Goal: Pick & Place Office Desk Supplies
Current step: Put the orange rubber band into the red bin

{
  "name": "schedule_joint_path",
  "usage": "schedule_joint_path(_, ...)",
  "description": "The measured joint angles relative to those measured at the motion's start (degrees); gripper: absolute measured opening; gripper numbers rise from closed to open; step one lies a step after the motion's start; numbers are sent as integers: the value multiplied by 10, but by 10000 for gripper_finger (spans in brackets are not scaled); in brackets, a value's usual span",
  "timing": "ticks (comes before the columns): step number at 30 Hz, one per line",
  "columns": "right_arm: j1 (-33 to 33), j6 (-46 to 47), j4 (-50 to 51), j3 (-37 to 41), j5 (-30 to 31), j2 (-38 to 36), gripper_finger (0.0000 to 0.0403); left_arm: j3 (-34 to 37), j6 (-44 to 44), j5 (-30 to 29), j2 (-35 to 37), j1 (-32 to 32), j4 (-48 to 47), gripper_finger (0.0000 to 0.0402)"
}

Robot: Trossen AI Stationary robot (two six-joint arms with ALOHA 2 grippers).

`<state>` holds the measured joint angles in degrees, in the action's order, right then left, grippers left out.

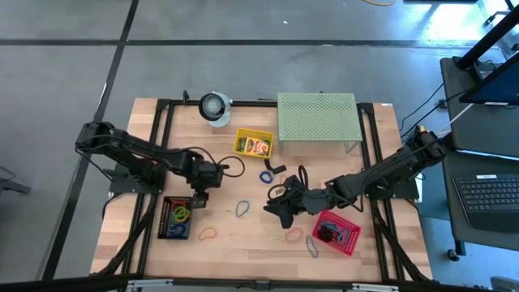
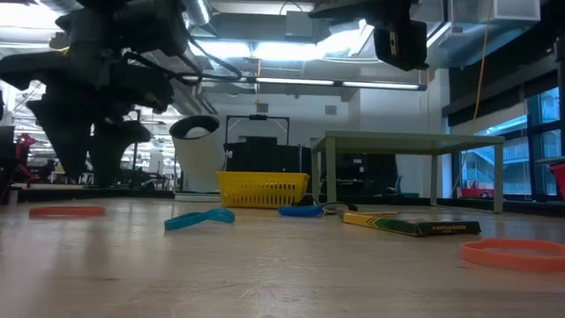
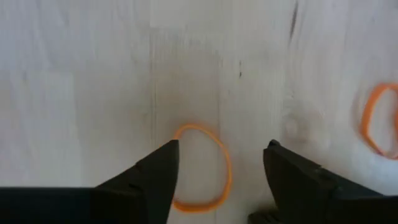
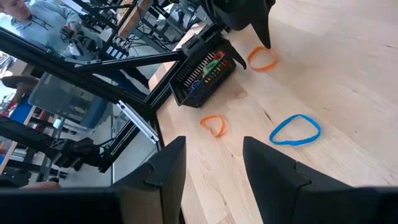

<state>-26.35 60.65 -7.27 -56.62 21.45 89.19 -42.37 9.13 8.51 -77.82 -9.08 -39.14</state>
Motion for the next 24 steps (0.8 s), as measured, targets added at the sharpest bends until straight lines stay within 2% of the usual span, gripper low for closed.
schedule_joint_path(5,0,0,0,0,0,0,162,18,21,-16,-2,0,16,254)
schedule_joint_path(15,0,1,0,0,-1,0,162,51,31,-63,-6,-13,56,256)
schedule_joint_path(24,0,2,0,0,-1,0,162,53,55,-81,-72,-48,77,255)
